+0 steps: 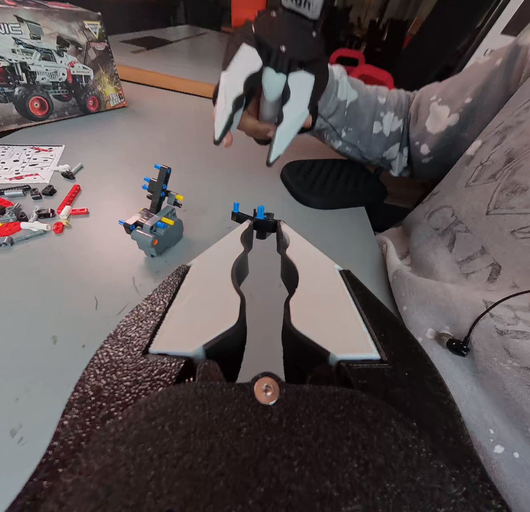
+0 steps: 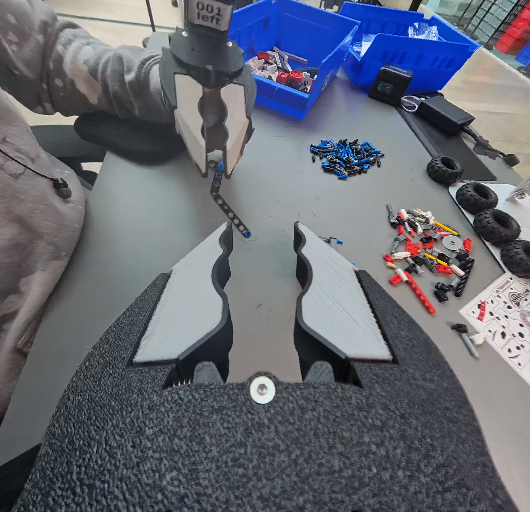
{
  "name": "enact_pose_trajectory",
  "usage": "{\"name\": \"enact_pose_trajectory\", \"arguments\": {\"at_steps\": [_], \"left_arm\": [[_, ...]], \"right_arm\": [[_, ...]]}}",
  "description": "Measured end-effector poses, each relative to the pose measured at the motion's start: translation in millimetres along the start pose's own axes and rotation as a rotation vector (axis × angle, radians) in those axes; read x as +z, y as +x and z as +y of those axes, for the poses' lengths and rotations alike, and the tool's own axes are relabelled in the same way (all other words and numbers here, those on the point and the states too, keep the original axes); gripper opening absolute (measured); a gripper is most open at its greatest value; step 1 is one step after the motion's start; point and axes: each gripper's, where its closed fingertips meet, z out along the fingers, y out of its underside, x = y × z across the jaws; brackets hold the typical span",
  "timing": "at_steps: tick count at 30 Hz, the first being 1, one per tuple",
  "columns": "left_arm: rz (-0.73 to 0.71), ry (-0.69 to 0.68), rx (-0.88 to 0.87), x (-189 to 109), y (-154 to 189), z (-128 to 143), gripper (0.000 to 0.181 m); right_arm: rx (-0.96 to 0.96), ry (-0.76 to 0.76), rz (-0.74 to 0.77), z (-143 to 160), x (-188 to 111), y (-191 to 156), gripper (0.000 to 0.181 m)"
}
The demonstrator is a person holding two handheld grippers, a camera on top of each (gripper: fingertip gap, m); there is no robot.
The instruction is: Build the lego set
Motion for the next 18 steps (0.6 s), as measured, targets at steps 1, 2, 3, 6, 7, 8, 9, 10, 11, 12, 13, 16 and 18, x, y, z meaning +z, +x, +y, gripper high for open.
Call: {"name": "enact_pose_trajectory", "arguments": {"at_steps": [1,2,3,6,7,8,9,10,11,12,13,16,18], "left_arm": [[0.01,0.038,-0.018,-2.1,0.6,-6.6,0.015],[0.023,0.072,-0.036,-3.8,1.2,-12.1,0.015],[0.041,0.1,-0.057,-5.0,2.4,-16.4,0.015],[0.086,0.141,-0.107,-4.8,4.2,-20.5,0.015],[0.092,0.142,-0.116,-4.0,4.4,-19.7,0.015],[0.097,0.141,-0.122,-3.2,4.7,-18.8,0.015],[0.101,0.142,-0.126,-2.6,5.4,-18.5,0.015],[0.1,0.143,-0.126,-2.4,5.7,-18.7,0.015],[0.097,0.146,-0.125,-2.5,5.4,-19.3,0.015],[0.097,0.15,-0.127,-2.8,5.1,-20.2,0.015],[0.102,0.155,-0.134,-3.0,5.1,-21.1,0.015],[0.115,0.159,-0.155,-2.0,4.5,-20.7,0.015],[0.118,0.158,-0.177,-0.9,3.0,-19.2,0.015]], "right_arm": [[-0.022,0.001,0.022,5.4,7.1,-8.3,0.043],[-0.055,0.008,0.044,9.1,14.9,-15.7,0.045],[-0.09,0.018,0.071,11.1,22.7,-21.3,0.046],[-0.218,0.054,0.182,10.7,41.8,-23.1,0.047],[-0.235,0.073,0.198,8.6,45.7,-23.2,0.046],[-0.236,0.09,0.208,6.4,48.2,-23.2,0.044],[-0.245,0.103,0.223,4.5,48.9,-22.3,0.04],[-0.267,0.118,0.243,2.5,48.0,-21.1,0.034],[-0.287,0.13,0.253,1.0,46.6,-21.2,0.029],[-0.297,0.143,0.253,0.2,45.4,-22.7,0.023],[-0.302,0.155,0.251,-0.6,44.6,-24.2,0.018],[-0.316,0.167,0.255,0.2,43.3,-25.5,0.016],[-0.311,0.164,0.247,2.6,43.3,-26.2,0.015]]}}
